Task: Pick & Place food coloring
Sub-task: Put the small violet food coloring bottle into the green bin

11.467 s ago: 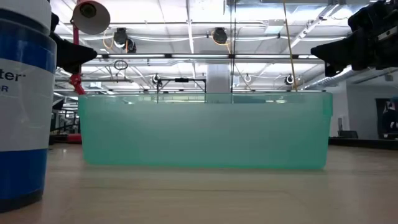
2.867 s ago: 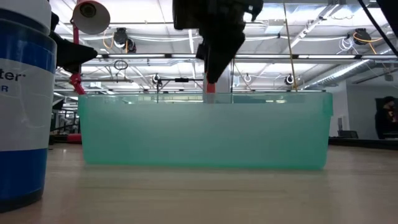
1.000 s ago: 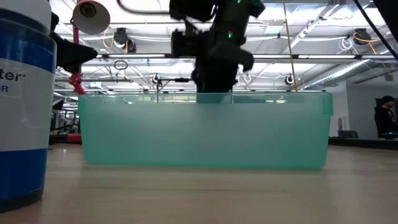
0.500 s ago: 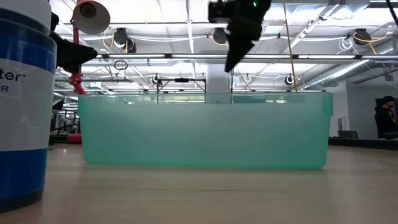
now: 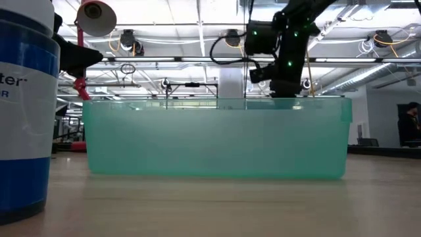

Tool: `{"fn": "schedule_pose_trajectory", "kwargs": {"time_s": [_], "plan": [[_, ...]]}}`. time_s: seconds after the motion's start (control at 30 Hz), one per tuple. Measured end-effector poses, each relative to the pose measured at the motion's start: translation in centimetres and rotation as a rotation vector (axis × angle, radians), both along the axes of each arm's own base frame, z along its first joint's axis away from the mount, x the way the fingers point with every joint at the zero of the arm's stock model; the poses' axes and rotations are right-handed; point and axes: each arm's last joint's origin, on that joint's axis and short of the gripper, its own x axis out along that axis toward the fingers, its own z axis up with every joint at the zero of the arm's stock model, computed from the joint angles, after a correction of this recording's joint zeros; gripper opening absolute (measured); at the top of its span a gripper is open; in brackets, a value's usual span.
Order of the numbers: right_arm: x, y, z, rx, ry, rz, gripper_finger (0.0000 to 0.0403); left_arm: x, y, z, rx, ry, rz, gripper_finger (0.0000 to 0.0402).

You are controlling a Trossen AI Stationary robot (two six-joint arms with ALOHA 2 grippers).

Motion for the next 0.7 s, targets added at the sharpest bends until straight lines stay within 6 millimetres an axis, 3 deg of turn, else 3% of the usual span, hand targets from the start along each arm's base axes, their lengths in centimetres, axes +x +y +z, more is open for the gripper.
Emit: {"fn": "schedule_pose_trajectory", "kwargs": {"time_s": [0.3, 0.7], "plan": [[-1.0, -0.4, -1.9, 0.060, 0.011, -0.014, 0.0178, 0.0, 0.0, 0.0, 0.000, 0.001, 0.001, 0.0067], [-1.0, -0.2, -2.0, 0.118, -0.008, -0.017, 0.0178, 0.0, 0.0, 0.0, 0.000, 0.000, 0.000, 0.0067]]}}
